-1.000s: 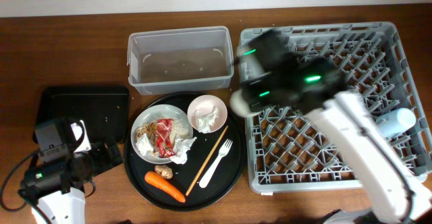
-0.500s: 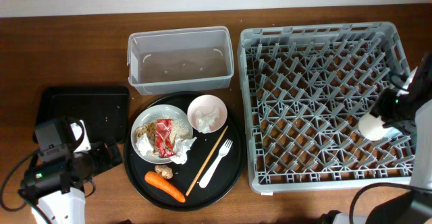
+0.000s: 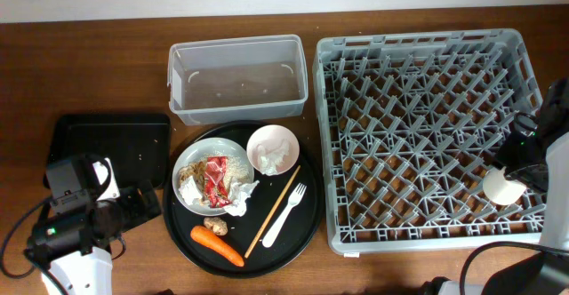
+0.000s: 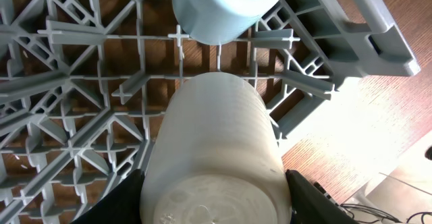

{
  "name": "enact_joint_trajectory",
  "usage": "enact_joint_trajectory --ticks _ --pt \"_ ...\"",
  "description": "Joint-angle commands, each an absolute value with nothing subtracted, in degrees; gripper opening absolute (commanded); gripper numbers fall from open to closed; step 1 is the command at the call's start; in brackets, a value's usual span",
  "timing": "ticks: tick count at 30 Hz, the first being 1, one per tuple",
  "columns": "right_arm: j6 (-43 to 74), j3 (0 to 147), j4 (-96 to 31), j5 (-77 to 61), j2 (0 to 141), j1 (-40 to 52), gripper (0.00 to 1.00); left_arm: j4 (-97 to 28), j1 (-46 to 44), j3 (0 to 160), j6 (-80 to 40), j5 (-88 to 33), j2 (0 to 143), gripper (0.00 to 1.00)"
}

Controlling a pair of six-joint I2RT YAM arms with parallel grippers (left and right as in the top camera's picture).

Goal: Sort waste into correct bins and load items into the dishwasher rack
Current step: 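Grasp the white cup with the right gripper and place it in the rack, then pick the red snack wrapper with the left gripper, drop into clear bin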

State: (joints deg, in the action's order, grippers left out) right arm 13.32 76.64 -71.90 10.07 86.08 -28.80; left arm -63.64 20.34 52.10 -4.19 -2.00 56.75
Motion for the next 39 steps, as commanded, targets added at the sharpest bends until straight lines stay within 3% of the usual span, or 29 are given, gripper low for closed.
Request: enact_joint_trajectory --ticks 1,10,15,17,19,21,28,30,35,39 --pt "13.8 76.8 -73.0 9.9 85.6 -28.9 0.50 -63.5 20.6 53.0 -5.0 -2.6 56.7 0.99" --pt "11.2 75.7 -72.5 4.8 85.6 -28.9 0.50 -63.5 20.6 53.0 -5.0 -2.6 56.7 0.99" --pt "11.4 66.9 -62.5 4.7 85.6 -28.9 0.51 -63.6 20.6 53.0 -5.0 -2.7 56.7 0.99" --pt "11.4 66.6 -62.1 4.7 85.6 -28.9 0.62 -63.6 20.6 53.0 -5.0 -2.7 56.7 0.99" --pt "11.4 66.6 -62.1 3.2 85.6 -28.9 0.80 -63.6 20.6 53.0 -5.0 -2.7 56.7 0.99" --pt "11.4 66.9 -62.4 1.5 85.5 -28.9 0.90 -63.5 20.6 53.0 -5.0 -2.7 56.7 0.99" --pt "0.4 80.8 -76.1 -14.7 78.3 -28.2 0.99 -63.4 20.6 53.0 -5.0 -3.1 56.7 0.99" --pt "-0.7 80.5 -80.4 -15.0 74.7 -24.1 0.98 -62.2 20.6 53.0 -5.0 -7.0 56.7 0.99" --pt "1.8 79.9 -82.7 -11.7 71.8 -2.6 0.98 -60.5 18.0 53.0 -4.9 -8.4 56.7 0.99" --pt "8.7 75.4 -79.8 -6.2 71.8 13.3 0.98 -57.3 5.1 53.0 -4.9 -8.8 56.7 0.99"
